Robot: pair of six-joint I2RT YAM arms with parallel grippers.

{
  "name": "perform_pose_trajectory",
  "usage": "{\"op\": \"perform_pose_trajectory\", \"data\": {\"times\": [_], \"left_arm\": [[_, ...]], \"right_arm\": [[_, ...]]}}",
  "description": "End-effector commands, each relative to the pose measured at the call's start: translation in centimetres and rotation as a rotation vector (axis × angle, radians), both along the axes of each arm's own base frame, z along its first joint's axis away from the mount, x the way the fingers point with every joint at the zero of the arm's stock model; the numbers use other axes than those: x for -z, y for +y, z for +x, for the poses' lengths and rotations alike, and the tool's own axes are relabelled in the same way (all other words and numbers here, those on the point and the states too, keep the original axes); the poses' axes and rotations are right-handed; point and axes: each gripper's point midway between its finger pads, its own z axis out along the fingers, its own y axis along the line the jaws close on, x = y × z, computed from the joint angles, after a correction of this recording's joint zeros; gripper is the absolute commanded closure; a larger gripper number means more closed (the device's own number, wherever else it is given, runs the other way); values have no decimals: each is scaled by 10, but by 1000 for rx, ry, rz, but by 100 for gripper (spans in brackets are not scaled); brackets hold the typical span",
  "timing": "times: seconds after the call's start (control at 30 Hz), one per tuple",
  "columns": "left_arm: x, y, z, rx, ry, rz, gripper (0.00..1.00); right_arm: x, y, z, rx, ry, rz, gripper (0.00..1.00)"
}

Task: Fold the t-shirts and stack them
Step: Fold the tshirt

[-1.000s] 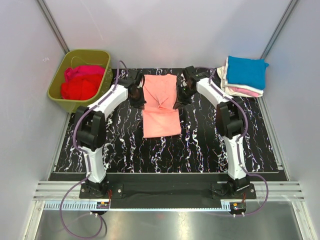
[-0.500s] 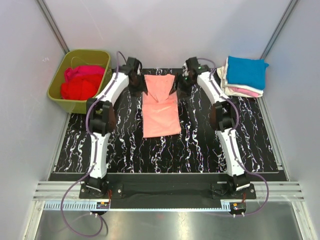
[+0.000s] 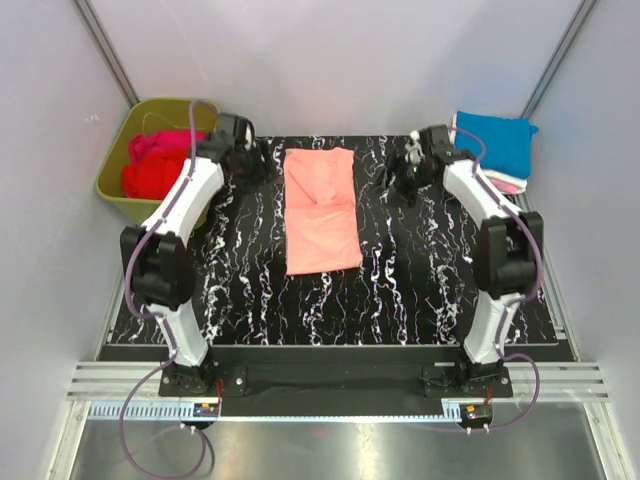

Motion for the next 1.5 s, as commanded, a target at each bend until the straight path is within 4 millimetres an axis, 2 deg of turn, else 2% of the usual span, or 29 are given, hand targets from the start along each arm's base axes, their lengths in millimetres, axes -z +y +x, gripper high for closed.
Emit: {"op": "perform_pose_trajectory", "data": {"times": [0.0,0.03,0.07,0.1,0.17,0.2,0.23,0.27,0.4,0.57,0.77,0.8,0.87,0.9,1.0,1.2,1.37,1.47], "left_arm": [[28,-15,-43,45,36,-47,32],[21,-15,-54,45,13,-59,32],[24,-17,-59,47,4,-72,32],[46,-16,-78,43,57,-71,32],[47,-17,-90,43,37,-84,32],[62,-17,-104,41,74,-86,32],[61,-17,-109,45,67,-94,32],[72,-17,-118,47,89,-90,32],[80,-19,-135,50,103,-103,33],[96,-24,-151,63,125,-117,33],[113,-24,-164,58,158,-131,33],[114,-24,-166,56,162,-133,33],[116,-25,-168,58,157,-135,34],[118,-26,-170,56,162,-140,34],[124,-30,-176,57,159,-147,34],[140,-40,-186,34,155,-196,35],[151,-37,-183,7,154,-177,36],[156,-34,-180,-25,144,-174,40]], "right_arm": [[10,12,-46,-65,-12,68,28],[13,15,-53,-76,-23,83,28],[13,18,-64,-87,-22,98,28],[31,20,-79,-102,15,111,28],[43,30,-96,-131,48,117,28],[54,31,-105,-140,72,114,28],[61,37,-112,-157,93,109,28],[70,39,-119,-159,115,106,28],[95,48,-124,-162,152,106,31],[130,48,-125,-134,211,81,37],[139,49,-120,-104,209,57,45],[139,49,-119,-100,207,53,53],[141,51,-119,-96,207,43,62],[143,52,-119,-96,212,41,75],[145,54,-119,-103,215,43,100],[146,56,-120,-114,217,49,100],[147,58,-120,-132,223,63,100],[148,59,-121,-136,225,65,100]]}}
